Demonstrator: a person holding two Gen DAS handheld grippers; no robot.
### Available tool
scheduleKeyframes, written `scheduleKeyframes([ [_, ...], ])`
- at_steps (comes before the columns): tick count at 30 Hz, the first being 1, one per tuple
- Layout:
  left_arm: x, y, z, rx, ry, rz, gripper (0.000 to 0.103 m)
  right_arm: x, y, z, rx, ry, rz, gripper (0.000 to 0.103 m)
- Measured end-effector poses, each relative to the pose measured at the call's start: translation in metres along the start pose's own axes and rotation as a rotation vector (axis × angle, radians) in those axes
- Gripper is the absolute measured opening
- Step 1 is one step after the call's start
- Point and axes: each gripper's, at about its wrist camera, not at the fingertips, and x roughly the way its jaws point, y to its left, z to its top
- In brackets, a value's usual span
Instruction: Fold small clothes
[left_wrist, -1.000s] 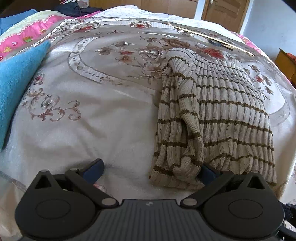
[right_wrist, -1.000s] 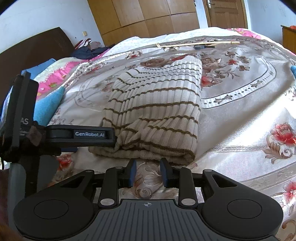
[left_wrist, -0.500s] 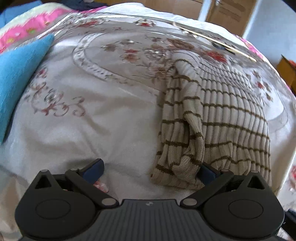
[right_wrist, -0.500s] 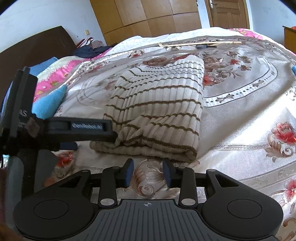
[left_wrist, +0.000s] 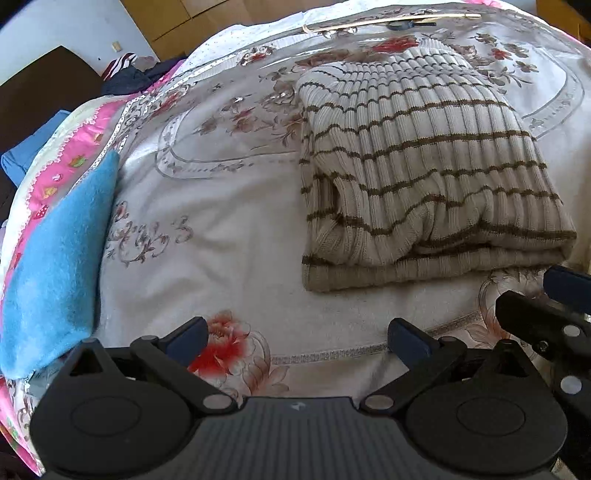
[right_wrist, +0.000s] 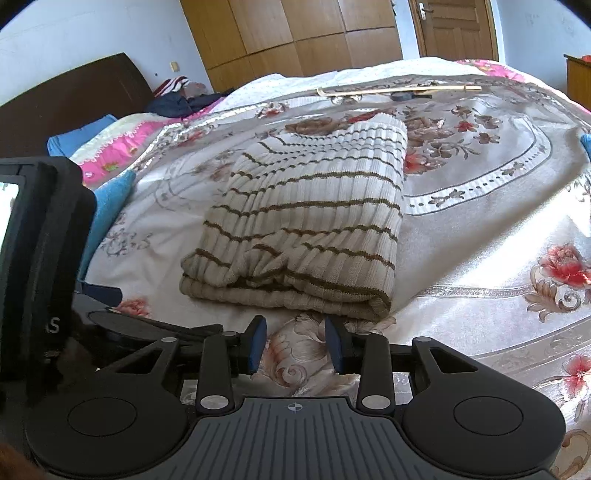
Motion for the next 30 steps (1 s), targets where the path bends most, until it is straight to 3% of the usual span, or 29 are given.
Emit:
scheduleKeyframes([
  [5, 0.013, 0.014, -0.001, -0.094, 0.048, -0.061, 0.103, 0.001, 0.002, -0.001, -0.007, 0.005, 0.004, 0.035],
  [9, 0.02, 0.022, -0.006, -0.161, 0.034, -0.108, 0.103, 0.002, 0.002, -0.001, -0.006, 0.011, 0.01, 0.035],
  [15, 0.021, 0.018, -0.009, -0.129, -0.008, -0.108, 0.103, 0.005, 0.003, -0.002, -0.015, 0.023, 0.011, 0.035],
  [30, 0.017, 0.016, -0.011, -0.14, -0.022, -0.105, 0.103, 0.005, 0.003, -0.002, -0.013, 0.027, 0.011, 0.036],
])
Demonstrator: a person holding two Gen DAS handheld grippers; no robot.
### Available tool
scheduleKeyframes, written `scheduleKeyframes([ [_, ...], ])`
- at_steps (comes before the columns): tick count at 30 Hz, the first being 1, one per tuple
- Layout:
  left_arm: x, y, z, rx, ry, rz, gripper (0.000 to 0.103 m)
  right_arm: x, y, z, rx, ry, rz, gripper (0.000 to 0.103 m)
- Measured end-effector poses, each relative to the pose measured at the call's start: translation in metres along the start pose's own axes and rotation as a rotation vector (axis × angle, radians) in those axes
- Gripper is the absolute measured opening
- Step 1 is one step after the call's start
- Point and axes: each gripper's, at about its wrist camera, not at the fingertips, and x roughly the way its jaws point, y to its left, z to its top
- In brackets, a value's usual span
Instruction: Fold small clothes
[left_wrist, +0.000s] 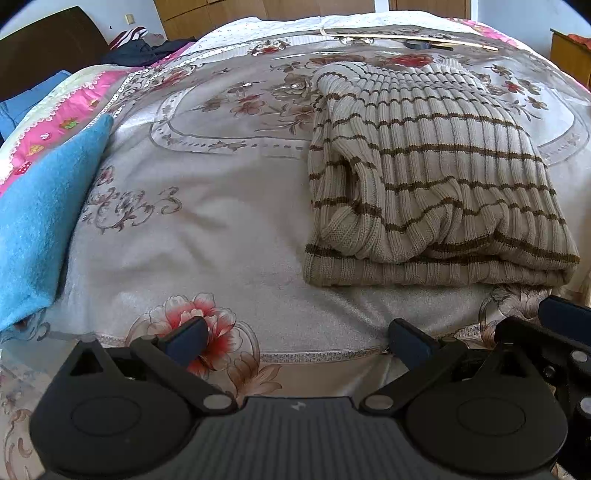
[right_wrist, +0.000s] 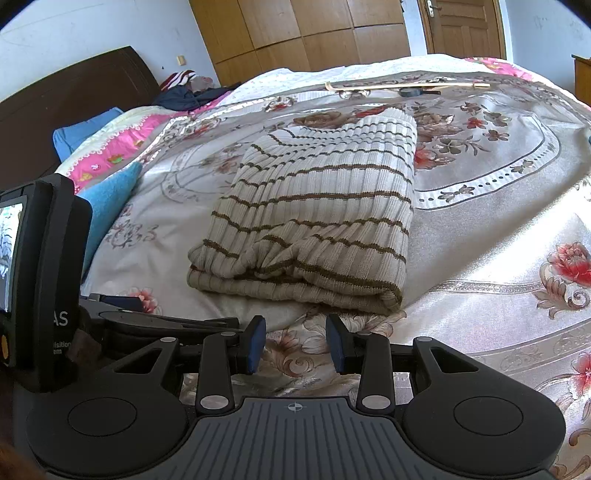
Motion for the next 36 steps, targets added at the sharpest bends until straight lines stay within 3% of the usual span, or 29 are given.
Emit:
scheduleKeyframes([
  [9, 0.003, 0.002, 0.005, -0.017, 0.034, -0.011, 0.103, 0.0, -0.001, 0.0, 0.003, 0.003, 0.001, 0.036],
  [16, 0.009, 0.005, 0.015, -0.046, 0.103, -0.019, 0.103, 0.0, -0.003, -0.001, 0.009, 0.006, 0.0, 0.036],
  [36, 0.006, 0.001, 0.012, -0.049, 0.083, 0.004, 0.103, -0.001, -0.003, -0.001, 0.014, 0.005, -0.007, 0.036],
])
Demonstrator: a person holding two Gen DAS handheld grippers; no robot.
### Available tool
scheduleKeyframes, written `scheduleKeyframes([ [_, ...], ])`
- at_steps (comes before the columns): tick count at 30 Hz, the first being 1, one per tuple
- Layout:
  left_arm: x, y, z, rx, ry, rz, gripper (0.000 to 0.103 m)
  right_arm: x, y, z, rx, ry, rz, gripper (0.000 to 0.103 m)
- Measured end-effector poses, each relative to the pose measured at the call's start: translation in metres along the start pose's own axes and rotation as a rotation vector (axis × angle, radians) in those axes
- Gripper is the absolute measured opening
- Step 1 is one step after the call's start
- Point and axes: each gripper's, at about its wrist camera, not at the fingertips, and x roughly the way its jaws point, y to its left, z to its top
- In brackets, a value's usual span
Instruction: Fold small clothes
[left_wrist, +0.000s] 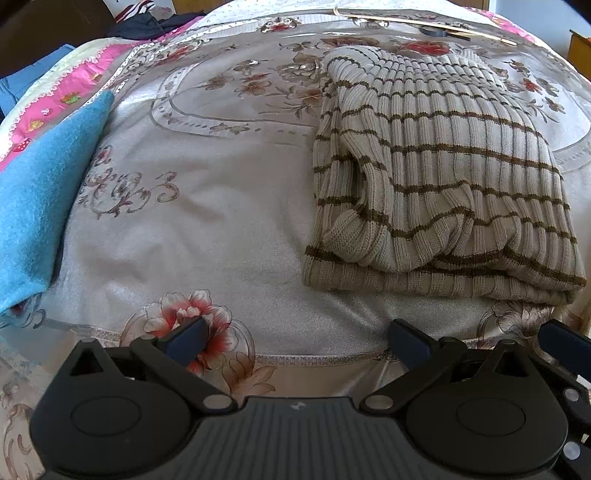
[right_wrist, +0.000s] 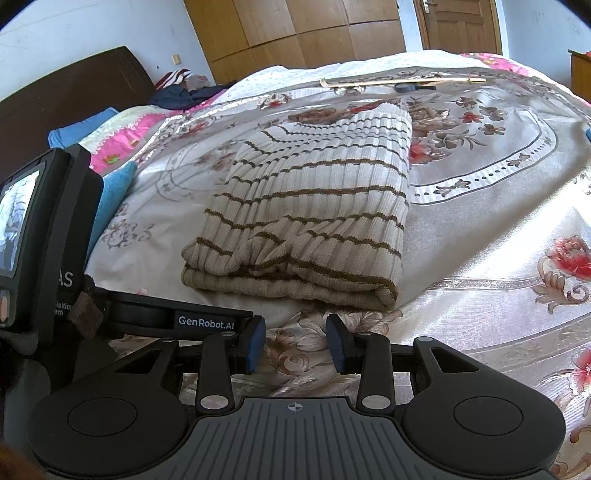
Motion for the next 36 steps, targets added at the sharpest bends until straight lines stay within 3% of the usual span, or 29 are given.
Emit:
scheduleKeyframes([
  [3, -0.001, -0.001, -0.004, -0.006, -0.023, 0.004, 0.103, 0.0, 0.0, 0.0, 0.001, 0.001, -0.001, 0.036],
  [11, 0.004, 0.003, 0.005, -0.042, 0.029, -0.019, 0.103, 0.0, -0.002, 0.0, 0.015, -0.007, 0.01, 0.036],
  [36, 0.003, 0.007, 0.006, -0.076, 0.038, -0.023, 0.103, -0.007, -0.004, 0.002, 0.037, -0.04, 0.014, 0.036],
])
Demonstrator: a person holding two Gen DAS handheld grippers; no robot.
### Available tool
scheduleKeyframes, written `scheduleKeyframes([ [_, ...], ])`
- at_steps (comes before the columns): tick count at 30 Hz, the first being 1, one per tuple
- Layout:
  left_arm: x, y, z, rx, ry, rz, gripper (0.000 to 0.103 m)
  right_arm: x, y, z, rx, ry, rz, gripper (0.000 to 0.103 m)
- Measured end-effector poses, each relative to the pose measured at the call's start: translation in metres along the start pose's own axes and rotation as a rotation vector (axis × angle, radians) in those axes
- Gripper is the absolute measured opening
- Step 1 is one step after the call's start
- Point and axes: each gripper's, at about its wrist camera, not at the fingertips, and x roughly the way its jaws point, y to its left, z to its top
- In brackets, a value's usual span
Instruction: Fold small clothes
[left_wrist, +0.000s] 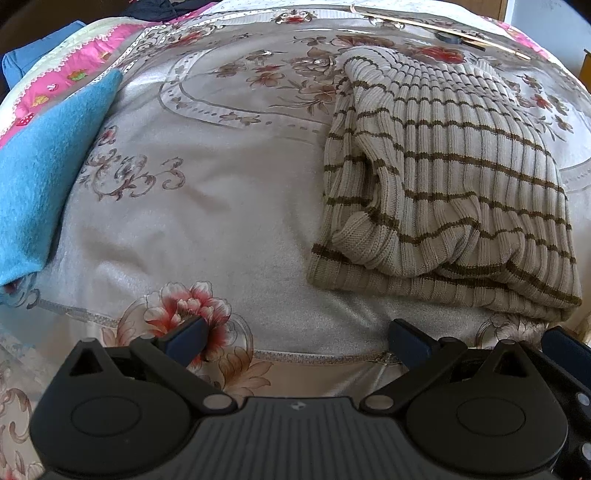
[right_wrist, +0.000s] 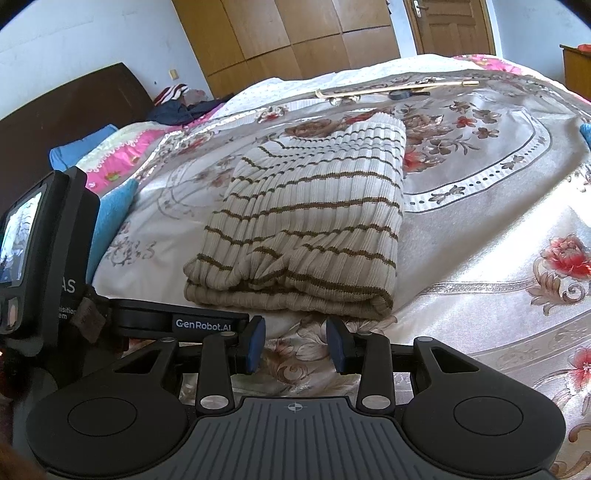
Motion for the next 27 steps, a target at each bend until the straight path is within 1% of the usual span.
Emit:
scheduleKeyframes([
  [8, -0.011, 0.0, -0.004, 0.015, 0.004, 0.014, 0.103, -0.003, 0.002, -0.001, -0.005, -0.006, -0.01, 0.036],
  [10, -0.018, -0.001, -0.006, 0.028, -0.012, 0.029, 0.103, -0.005, 0.003, -0.001, -0.012, -0.009, -0.015, 0.036],
  [15, -0.039, -0.002, -0.014, 0.068, -0.08, 0.068, 0.103, -0.009, 0.007, -0.004, -0.039, -0.011, -0.042, 0.036],
  [19, -0.046, -0.003, -0.017, 0.078, -0.083, 0.059, 0.103, -0.011, 0.011, -0.004, -0.051, -0.01, -0.062, 0.037],
  [22, -0.047, -0.005, -0.02, 0.092, -0.076, 0.057, 0.103, -0.014, 0.014, -0.005, -0.057, -0.011, -0.068, 0.041],
  [27, -0.05, -0.004, -0.022, 0.09, -0.072, 0.045, 0.103, -0.017, 0.015, -0.006, -0.056, -0.012, -0.085, 0.041],
])
